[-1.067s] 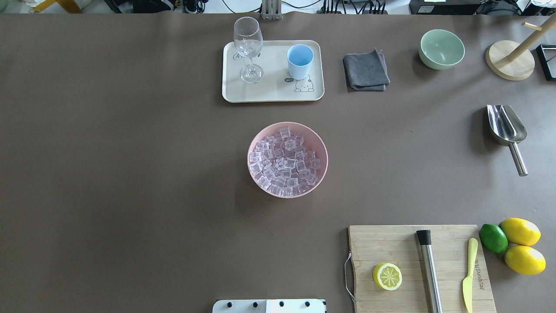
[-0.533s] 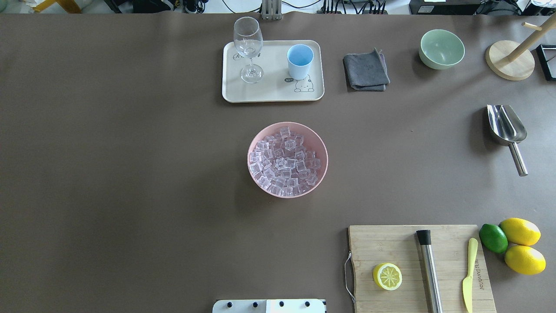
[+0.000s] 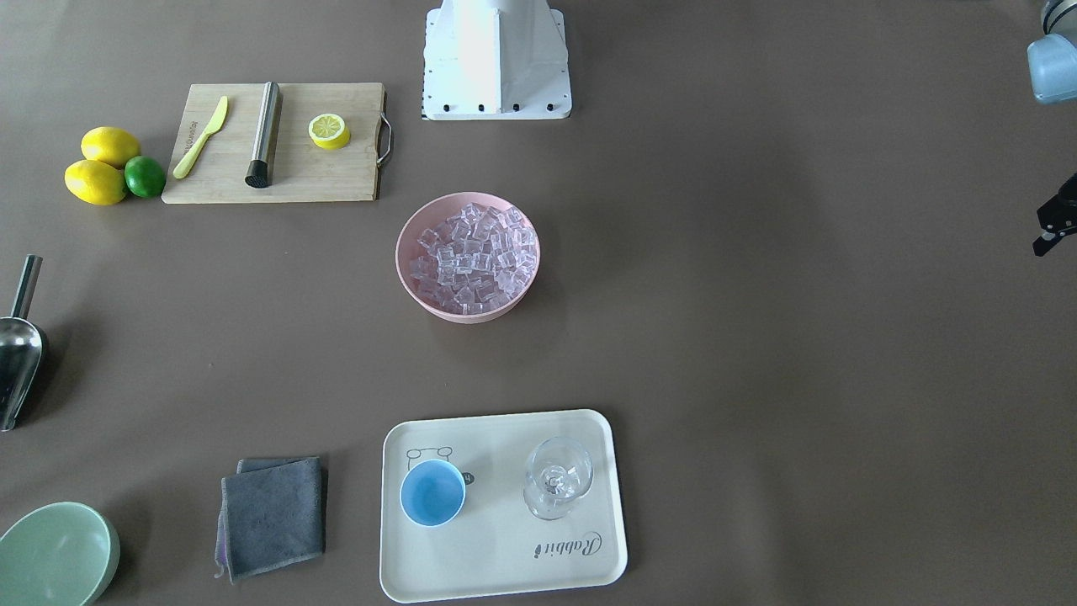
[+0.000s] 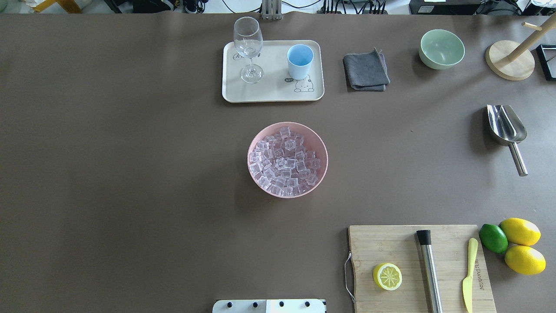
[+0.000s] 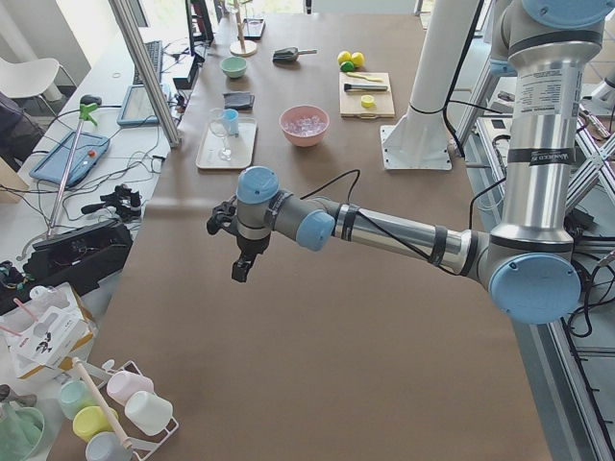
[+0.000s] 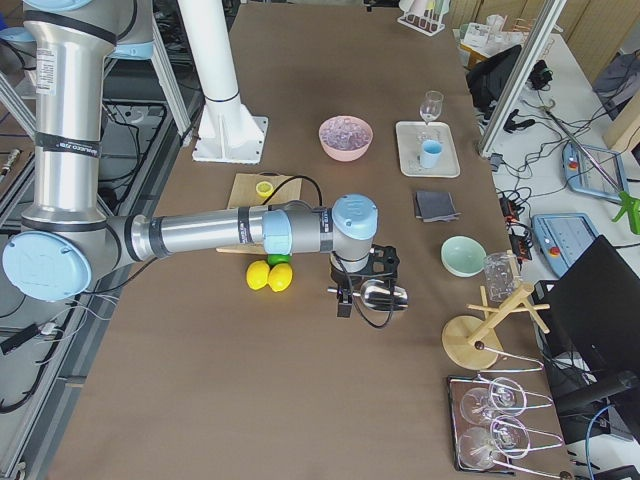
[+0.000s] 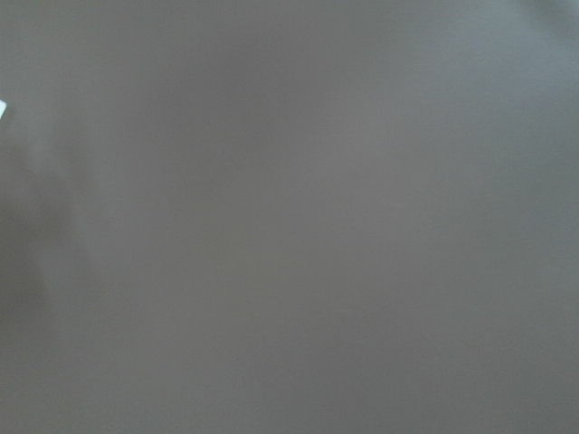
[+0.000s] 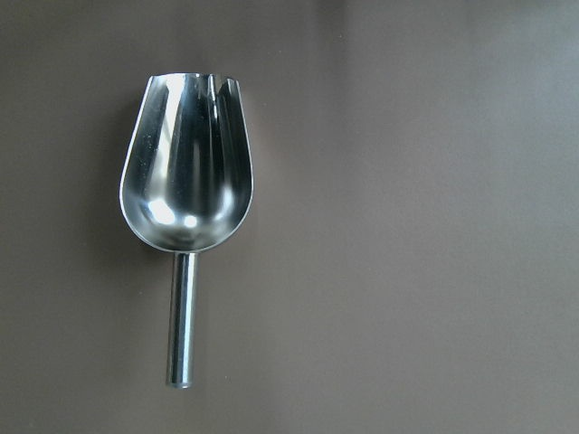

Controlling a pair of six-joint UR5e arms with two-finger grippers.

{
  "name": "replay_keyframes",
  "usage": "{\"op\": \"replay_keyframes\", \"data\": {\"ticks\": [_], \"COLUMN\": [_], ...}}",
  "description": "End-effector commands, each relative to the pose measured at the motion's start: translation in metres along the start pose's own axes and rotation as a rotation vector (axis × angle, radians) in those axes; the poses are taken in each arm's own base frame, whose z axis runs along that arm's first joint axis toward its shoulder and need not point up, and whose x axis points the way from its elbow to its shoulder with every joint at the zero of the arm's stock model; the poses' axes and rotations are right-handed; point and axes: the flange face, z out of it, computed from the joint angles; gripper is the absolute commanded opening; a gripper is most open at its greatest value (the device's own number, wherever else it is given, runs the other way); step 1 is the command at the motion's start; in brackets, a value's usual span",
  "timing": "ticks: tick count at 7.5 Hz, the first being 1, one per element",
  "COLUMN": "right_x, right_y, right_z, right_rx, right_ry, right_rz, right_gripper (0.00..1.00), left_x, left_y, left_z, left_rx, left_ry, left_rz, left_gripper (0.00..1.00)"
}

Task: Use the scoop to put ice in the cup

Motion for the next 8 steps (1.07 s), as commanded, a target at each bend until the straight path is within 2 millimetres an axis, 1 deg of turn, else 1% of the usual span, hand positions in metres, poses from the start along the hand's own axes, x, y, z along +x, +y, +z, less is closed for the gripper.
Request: {"op": "replay_keyframes", "data": {"ticks": [1,2,3,4,5,6,7,8], "right_x": [-0.065,-0.088,-0.086,-0.086,-0.093,-0.097,-0.094,-0.089], "right_y": [0.002,0.017,0.023,0.024,0.025,0.027,0.024,0.028], "right_z": [0.045,0.075,0.098,0.114,0.131,0.137,0.150,0.157], "right_rx": [0.063,0.116,0.150,0.171,0.223,0.230,0.220,0.231], "right_ry": [0.005,0.022,0.019,0.022,0.053,0.049,0.061,0.037], "right_rz": [0.121,0.141,0.122,0.116,0.106,0.121,0.124,0.117], "right_gripper": [1.00,1.00,1.00,1.00,0.99,0.99,0.96,0.89], "left_x": [0.117,0.152,0.185,0.216,0.242,0.276,0.313,0.339], "left_y": [-0.033,-0.055,-0.073,-0.080,-0.076,-0.082,-0.081,-0.081], "left_z": [-0.005,-0.008,-0.009,-0.010,-0.022,-0.019,-0.005,0.002], "left_rx": [0.037,0.064,0.082,0.092,0.116,0.128,0.131,0.156], "left_ry": [0.092,0.120,0.149,0.176,0.200,0.229,0.235,0.210], "left_rz": [0.217,0.280,0.336,0.387,0.436,0.525,0.664,0.734], "left_gripper": [0.99,0.99,0.99,0.99,0.99,0.99,0.99,0.99]}}
